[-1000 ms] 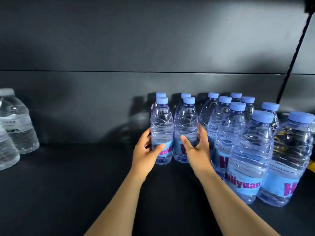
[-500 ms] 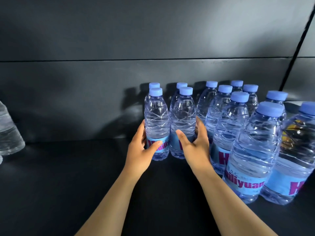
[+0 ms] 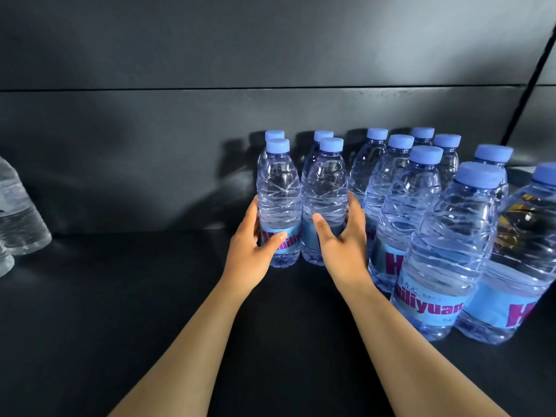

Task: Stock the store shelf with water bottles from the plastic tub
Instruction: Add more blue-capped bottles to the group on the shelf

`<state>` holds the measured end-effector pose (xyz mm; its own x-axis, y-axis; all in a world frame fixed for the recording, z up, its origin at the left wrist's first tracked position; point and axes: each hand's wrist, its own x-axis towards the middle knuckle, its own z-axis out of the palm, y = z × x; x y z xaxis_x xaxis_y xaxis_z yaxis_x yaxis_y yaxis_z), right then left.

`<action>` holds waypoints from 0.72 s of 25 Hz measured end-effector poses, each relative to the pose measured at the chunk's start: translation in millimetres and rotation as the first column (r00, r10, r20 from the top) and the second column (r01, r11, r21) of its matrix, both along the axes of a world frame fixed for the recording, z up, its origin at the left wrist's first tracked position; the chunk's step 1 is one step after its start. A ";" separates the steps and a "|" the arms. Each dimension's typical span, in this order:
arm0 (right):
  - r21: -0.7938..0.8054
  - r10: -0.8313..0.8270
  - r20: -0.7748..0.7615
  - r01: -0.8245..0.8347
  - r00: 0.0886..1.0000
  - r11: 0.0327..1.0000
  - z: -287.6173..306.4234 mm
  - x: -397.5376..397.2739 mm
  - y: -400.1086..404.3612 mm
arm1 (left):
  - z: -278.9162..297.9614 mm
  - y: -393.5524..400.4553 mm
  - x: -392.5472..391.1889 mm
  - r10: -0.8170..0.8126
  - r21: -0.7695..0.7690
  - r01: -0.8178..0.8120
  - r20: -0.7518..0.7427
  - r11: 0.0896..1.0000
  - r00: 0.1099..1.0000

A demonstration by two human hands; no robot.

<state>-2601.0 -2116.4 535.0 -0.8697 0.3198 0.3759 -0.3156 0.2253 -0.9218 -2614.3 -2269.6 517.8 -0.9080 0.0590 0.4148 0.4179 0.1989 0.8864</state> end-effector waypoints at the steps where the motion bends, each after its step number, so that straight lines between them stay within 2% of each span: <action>1: 0.012 0.007 -0.003 -0.006 1.000 1.000 -0.9 -0.7 -0.3 | 0.7 0.1 0.4 0.001 -0.011 -0.001 0.000 1.000 1.000; 4: 0.042 0.010 0.006 -0.010 1.000 0.999 -2.5 -0.9 1.0 | 1.0 1.8 -0.1 -0.008 -0.010 0.008 0.011 1.000 1.000; 9: -0.002 0.014 0.081 -0.014 0.997 1.000 2.7 2.8 2.7 | 3.1 7.7 13.1 0.130 -0.009 -0.130 0.015 0.992 0.991; 12: 0.145 0.012 0.103 -0.027 0.995 0.989 18.0 14.4 2.6 | 34.1 6.4 27.9 0.270 -0.216 -0.255 0.042 0.942 0.962; 15: 0.349 0.054 0.113 -0.091 0.992 0.933 52.2 48.7 7.5 | 80.0 1.2 55.7 0.322 -0.517 -0.285 -0.019 0.807 0.947; 16: 0.435 0.079 0.110 -0.119 0.991 0.893 66.0 63.2 10.1 | 92.9 -1.3 68.3 0.305 -0.635 -0.265 -0.048 0.726 0.951; 18: 0.594 0.128 0.097 -0.161 0.987 0.788 93.5 94.3 14.7 | 115.4 -6.2 98.6 0.281 -0.858 -0.223 -0.096 0.463 0.955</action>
<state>-2506.7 -2101.8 628.4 -0.9100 -0.0858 0.4056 -0.3473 0.6919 -0.6329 -2515.7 -2275.8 633.2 -0.9617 0.1205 0.2462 0.1802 0.9547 0.2366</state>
